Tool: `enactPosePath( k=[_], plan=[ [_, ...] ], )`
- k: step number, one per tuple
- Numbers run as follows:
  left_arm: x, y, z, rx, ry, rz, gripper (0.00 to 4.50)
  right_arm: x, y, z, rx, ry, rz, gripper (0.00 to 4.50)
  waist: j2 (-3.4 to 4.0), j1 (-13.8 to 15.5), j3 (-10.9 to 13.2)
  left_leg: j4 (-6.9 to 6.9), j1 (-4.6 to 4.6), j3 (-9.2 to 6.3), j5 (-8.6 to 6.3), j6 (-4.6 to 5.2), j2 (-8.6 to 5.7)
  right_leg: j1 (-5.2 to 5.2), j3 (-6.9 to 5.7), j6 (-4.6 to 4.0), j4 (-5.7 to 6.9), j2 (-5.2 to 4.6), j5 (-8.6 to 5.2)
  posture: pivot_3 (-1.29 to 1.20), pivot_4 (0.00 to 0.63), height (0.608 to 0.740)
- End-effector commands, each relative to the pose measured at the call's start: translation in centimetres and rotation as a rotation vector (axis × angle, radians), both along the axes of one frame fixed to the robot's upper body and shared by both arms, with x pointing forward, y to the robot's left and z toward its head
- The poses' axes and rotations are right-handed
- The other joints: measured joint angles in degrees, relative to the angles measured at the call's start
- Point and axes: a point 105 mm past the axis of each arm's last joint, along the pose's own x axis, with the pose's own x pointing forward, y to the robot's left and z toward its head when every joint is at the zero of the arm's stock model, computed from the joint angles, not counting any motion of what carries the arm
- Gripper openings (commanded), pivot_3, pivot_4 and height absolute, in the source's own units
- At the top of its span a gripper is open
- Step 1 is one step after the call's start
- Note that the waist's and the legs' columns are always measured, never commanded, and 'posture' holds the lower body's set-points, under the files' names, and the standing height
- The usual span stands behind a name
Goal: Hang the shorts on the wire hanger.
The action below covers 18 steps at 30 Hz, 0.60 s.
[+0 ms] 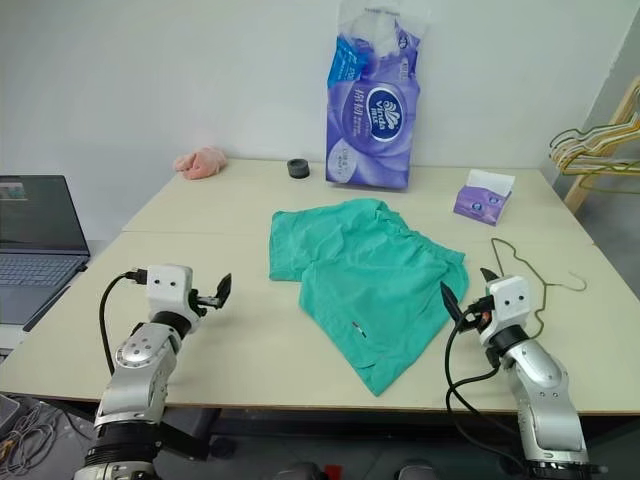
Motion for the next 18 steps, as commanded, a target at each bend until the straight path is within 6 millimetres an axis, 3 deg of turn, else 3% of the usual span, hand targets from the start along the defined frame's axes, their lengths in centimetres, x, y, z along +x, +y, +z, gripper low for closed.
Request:
enactPosePath(
  k=[1,5,9,14,18],
  plan=[
    [0.6,-1.8,2.4,0.063,-0.062,-0.114,4.41,-0.6,1.1,1.6,-0.039,-0.046,0.092,4.48,0.03,-0.1,0.1,0.0,-0.01,0.0,0.0,0.0,0.0,0.0,0.0,-0.01,-0.02,0.0,0.0,0.01,0.033,0.74],
    [1.2,-6.0,3.0,0.06,-0.022,-0.349,4.41,-2.5,2.2,1.8,-0.08,0.005,0.246,4.48,0.18,0.1,0.2,0.01,-0.03,-0.01,0.0,0.0,0.0,0.0,-0.09,-0.04,-0.13,0.0,-0.05,-0.02,0.036,0.74],
    [0.3,-12.6,3.6,0.041,0.08,-0.726,4.41,-5.1,2.2,1.9,-0.143,0.087,0.383,4.48,0.21,-0.3,0.3,0.03,-0.12,0.02,0.0,0.0,0.03,0.09,-0.13,-0.05,-0.23,0.0,-0.07,-0.07,0.035,0.74],
    [-3.7,-18.6,2.8,0.062,0.278,-1.124,4.41,-6.4,0.7,2.6,-0.181,0.163,0.405,4.48,0.28,-2.1,0.4,-0.01,-0.18,0.03,-0.01,0.01,0.08,0.08,-0.12,0.07,-0.24,0.04,-0.22,-0.12,0.037,0.74],
    [-6.8,-21.1,1.6,0.038,0.474,-1.358,4.41,-6.8,-0.9,2.3,-0.221,0.193,0.363,4.48,0.31,-3.3,0.5,-0.03,-0.18,0.04,-0.06,0.1,0.2,0.05,-0.1,0.15,-0.23,0.19,-0.36,-0.15,0.039,0.74]
  ],
)
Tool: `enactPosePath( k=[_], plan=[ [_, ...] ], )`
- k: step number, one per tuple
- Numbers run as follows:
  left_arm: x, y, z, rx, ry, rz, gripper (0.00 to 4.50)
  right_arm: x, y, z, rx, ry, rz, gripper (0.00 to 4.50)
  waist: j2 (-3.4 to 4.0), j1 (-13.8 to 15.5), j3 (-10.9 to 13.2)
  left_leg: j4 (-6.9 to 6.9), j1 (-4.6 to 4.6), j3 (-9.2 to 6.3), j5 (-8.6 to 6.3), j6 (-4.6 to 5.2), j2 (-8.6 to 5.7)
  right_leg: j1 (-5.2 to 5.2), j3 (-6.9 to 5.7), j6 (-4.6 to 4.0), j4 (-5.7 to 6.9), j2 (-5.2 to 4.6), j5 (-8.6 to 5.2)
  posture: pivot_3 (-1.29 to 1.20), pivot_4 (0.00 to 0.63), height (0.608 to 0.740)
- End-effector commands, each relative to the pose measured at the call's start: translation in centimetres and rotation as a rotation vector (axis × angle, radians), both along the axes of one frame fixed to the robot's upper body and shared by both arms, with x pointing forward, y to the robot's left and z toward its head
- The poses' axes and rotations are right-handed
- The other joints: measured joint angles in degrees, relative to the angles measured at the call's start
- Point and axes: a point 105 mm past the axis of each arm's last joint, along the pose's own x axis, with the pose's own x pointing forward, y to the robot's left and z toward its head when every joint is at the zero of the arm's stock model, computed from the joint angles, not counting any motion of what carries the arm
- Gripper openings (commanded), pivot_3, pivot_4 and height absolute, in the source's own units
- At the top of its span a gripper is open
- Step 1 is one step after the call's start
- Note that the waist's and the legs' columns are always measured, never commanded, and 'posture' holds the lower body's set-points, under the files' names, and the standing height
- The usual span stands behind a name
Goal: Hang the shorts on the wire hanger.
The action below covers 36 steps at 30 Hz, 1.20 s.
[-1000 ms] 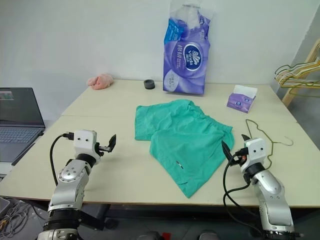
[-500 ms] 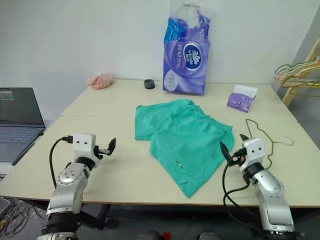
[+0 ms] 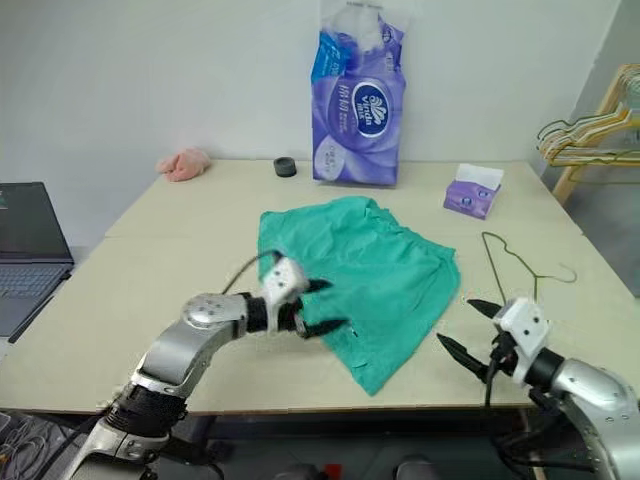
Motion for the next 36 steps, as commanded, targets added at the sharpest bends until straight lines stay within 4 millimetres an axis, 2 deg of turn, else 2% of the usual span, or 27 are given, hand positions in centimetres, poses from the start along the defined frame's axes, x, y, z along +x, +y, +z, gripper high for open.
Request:
enactPosePath(
  k=[1,5,11,18,21,31,34,36],
  plan=[
    [-2.0,-1.8,0.2,0.028,0.115,-0.182,4.41,-0.4,-0.7,0.6,-0.035,-0.026,-0.004,4.48,0.0,-0.3,0.1,0.0,-0.01,0.0,0.0,0.01,0.03,0.0,-0.02,-0.01,0.0,0.03,-0.01,-0.15,0.04,0.74],
    [-1.7,-2.5,-0.9,0.115,0.137,-0.227,4.41,-1.4,-0.6,0.1,-0.078,-0.01,0.022,4.48,0.05,-0.6,0.4,0.01,-0.02,0.1,-0.01,0.02,0.07,-0.02,0.0,0.02,-0.01,0.06,-0.05,-0.18,0.041,0.74],
    [-1.4,-3.6,-2.6,0.169,0.143,-0.214,4.41,-3.1,1.1,-1.0,-0.169,0.001,0.132,4.48,-0.04,-1.1,0.7,0.03,-0.02,0.08,-0.03,0.03,0.1,-0.01,0.04,0.05,-0.06,0.05,-0.06,-0.19,0.046,0.74],
    [-2.6,-3.5,-4.5,0.225,0.214,-0.242,4.41,-2.4,1.6,-0.7,-0.157,-0.037,0.136,4.48,-0.12,-1.8,1.0,0.02,-0.03,0.11,-0.04,0.01,0.54,-0.02,0.04,0.05,-0.06,0.09,-0.06,-0.19,0.051,0.74],
    [-2.4,-2.7,-5.0,0.241,0.228,-0.224,3.87,-2.1,1.4,-0.6,-0.158,-0.051,0.134,4.5,-0.18,-1.8,1.1,0.03,-0.01,0.11,-0.04,0.01,0.55,0.0,0.02,0.05,-0.07,0.1,-0.06,-0.19,0.054,0.74],
    [-1.7,0.1,-5.1,0.263,0.238,-0.188,0.99,-1.5,1.2,-0.8,-0.175,-0.081,0.153,4.5,-0.13,-1.8,1.2,0.02,0.01,0.13,-0.05,0.01,0.64,0.0,0.03,0.04,-0.07,0.15,-0.06,-0.17,0.059,0.74],
    [-1.8,1.3,-4.7,0.254,0.257,-0.177,0.12,-0.7,1.2,-0.7,-0.219,-0.12,0.158,4.5,-0.11,-1.9,1.2,0.01,0.02,0.14,-0.06,0.01,0.66,-0.01,0.03,0.03,-0.07,0.16,-0.07,-0.17,0.059,0.74],
    [-1.7,2.6,-4.4,0.253,0.268,-0.165,0.05,0.1,1.0,-0.7,-0.258,-0.158,0.156,4.5,-0.09,-2.0,1.3,0.0,0.03,0.15,-0.06,0.02,0.69,-0.02,0.03,0.01,-0.07,0.19,-0.07,-0.17,0.059,0.74]
  ],
)
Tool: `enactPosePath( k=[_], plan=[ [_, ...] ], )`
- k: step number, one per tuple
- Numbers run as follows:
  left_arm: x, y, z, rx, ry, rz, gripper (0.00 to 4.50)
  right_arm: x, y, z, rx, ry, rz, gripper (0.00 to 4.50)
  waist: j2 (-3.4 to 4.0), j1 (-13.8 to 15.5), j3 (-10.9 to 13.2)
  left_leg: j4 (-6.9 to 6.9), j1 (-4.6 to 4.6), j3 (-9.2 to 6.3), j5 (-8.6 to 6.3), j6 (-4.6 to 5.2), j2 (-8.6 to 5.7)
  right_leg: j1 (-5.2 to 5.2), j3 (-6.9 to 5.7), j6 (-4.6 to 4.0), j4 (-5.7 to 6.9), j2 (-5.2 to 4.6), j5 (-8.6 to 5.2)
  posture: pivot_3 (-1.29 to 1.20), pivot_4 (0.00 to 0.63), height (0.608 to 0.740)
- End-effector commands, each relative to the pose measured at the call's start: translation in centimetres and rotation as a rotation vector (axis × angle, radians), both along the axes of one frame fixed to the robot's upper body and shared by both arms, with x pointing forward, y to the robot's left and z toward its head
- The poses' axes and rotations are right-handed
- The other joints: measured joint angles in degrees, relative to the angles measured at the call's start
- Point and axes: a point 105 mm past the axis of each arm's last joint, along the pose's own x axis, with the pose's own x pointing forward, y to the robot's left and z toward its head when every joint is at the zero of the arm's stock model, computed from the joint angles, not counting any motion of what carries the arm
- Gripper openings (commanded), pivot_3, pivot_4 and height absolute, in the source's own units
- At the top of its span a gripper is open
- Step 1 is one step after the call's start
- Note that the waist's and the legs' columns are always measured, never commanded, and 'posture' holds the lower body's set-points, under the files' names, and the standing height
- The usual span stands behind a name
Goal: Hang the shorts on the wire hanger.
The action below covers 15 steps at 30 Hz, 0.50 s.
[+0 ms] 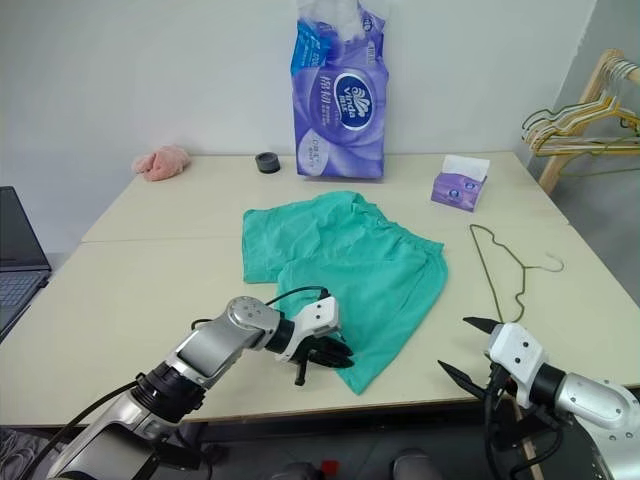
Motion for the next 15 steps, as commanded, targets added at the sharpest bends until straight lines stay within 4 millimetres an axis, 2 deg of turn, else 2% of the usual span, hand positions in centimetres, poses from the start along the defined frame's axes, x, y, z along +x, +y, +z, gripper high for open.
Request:
enactPosePath(
  k=[1,6,10,13,15],
  plan=[
    [-0.1,2.7,-0.2,0.032,0.045,0.036,0.05,1.2,0.0,0.8,-0.063,-0.099,0.017,4.5,0.01,-0.1,0.0,0.0,0.0,0.0,0.0,0.0,0.01,-0.01,-0.01,-0.01,0.0,0.03,0.0,-0.17,0.059,0.74],
    [1.9,5.8,1.2,0.032,0.014,0.138,0.05,3.2,0.2,0.3,-0.168,-0.16,0.03,4.5,0.05,-0.1,0.2,0.0,0.01,0.02,-0.01,0.0,0.01,-0.02,0.01,-0.04,0.03,0.06,-0.01,-0.15,0.059,0.74],
    [3.3,8.0,2.0,0.038,-0.013,0.212,0.05,5.7,0.1,-0.4,-0.276,-0.209,-0.004,4.5,0.02,0.0,0.4,0.02,0.01,0.02,-0.01,0.0,0.0,-0.04,0.01,-0.05,0.04,0.05,0.0,-0.15,0.06,0.74],
    [3.6,8.8,2.6,0.024,-0.013,0.233,0.05,7.5,0.0,-1.1,-0.387,-0.252,-0.003,4.5,0.08,0.0,0.4,0.02,-0.04,0.01,-0.01,0.0,-0.01,-0.1,0.02,-0.09,0.07,0.05,0.03,-0.14,0.06,0.74],
    [3.7,8.6,3.3,-0.022,0.004,0.247,0.05,8.9,0.1,-1.5,-0.443,-0.29,-0.009,4.5,0.09,0.0,0.4,0.02,-0.11,0.01,-0.01,0.0,-0.01,-0.2,0.02,-0.33,0.09,0.05,0.17,-0.13,0.058,0.74]
  ],
)
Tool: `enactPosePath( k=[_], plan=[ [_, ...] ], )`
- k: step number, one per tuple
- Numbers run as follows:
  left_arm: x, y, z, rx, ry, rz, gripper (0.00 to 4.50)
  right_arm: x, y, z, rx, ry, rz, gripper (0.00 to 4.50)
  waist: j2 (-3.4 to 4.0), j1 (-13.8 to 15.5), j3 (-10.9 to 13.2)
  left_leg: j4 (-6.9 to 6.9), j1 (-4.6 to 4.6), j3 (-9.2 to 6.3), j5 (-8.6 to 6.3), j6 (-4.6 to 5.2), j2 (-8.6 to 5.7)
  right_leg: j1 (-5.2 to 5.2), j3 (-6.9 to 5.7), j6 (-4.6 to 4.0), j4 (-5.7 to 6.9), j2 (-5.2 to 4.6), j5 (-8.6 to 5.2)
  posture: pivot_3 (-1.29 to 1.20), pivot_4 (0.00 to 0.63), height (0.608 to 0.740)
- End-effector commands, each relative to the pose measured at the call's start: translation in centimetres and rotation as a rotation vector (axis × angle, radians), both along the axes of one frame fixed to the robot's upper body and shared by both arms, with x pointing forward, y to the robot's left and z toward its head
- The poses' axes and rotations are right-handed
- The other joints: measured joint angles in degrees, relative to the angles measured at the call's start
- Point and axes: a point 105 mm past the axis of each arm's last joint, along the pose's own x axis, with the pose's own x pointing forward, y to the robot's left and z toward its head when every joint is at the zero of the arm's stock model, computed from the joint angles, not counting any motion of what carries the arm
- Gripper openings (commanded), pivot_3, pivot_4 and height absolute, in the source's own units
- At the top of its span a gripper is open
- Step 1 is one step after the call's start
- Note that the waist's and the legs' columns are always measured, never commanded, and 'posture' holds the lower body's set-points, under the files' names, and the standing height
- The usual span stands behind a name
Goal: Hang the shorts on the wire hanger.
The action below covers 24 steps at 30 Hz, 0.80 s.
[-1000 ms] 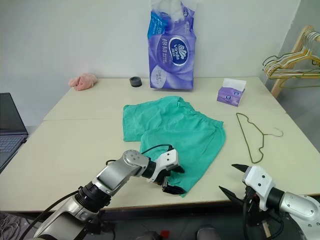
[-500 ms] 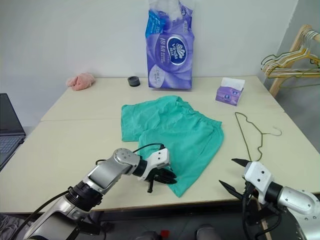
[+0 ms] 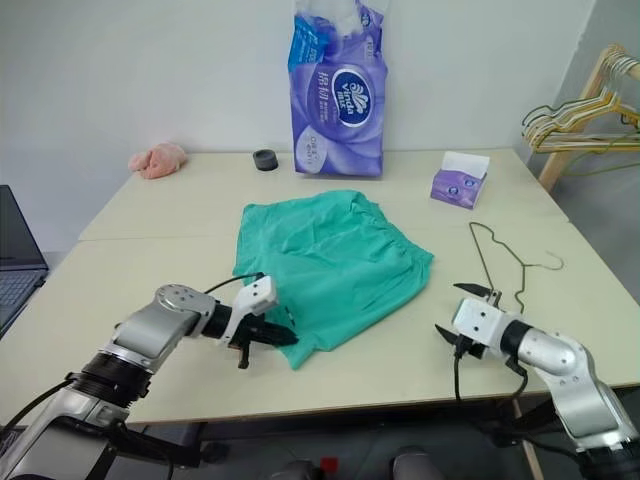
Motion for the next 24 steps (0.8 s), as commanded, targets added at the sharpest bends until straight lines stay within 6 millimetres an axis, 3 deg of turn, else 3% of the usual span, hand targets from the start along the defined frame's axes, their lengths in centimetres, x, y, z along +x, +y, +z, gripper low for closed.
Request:
enactPosePath(
  k=[1,10,17,20,24],
  plan=[
    [0.6,-0.2,2.2,-0.078,-0.031,0.012,0.05,2.1,0.3,0.0,-0.098,-0.097,0.011,4.5,0.0,0.0,0.0,0.0,-0.02,0.0,0.0,0.0,-0.01,-0.02,0.0,-0.01,0.01,0.0,0.01,-0.13,0.057,0.74],
    [1.1,-1.9,5.0,-0.241,-0.011,0.041,0.05,6.2,3.4,0.0,-0.165,-0.253,0.094,4.5,-0.01,-0.7,0.0,0.05,-0.02,-0.01,0.01,-0.01,-0.01,-0.03,0.01,-0.03,0.12,-0.02,0.02,-0.13,0.046,0.74],
    [1.4,-1.2,5.6,-0.247,-0.006,0.073,0.05,7.1,6.5,-0.1,-0.161,-0.347,0.223,4.5,-0.01,-2.4,0.0,0.03,0.01,-0.04,0.01,-0.01,0.0,-0.06,0.03,-0.06,0.21,-0.02,0.04,-0.13,0.043,0.74],
    [1.6,-0.6,5.6,-0.237,-0.013,0.087,0.0,7.3,6.9,0.0,-0.152,-0.375,0.25,3.93,-0.01,-3.0,0.0,0.02,0.01,-0.09,0.01,-0.01,-0.01,-0.05,-0.01,-0.07,0.24,-0.02,0.04,-0.13,0.043,0.74],
    [1.4,0.1,5.4,-0.223,-0.008,0.098,0.0,7.4,7.6,0.4,-0.133,-0.413,0.297,2.55,-0.01,-3.3,0.0,0.02,0.02,-0.1,0.01,-0.02,-0.01,-0.06,0.0,-0.07,0.24,-0.02,0.04,-0.13,0.043,0.74]
  ],
)
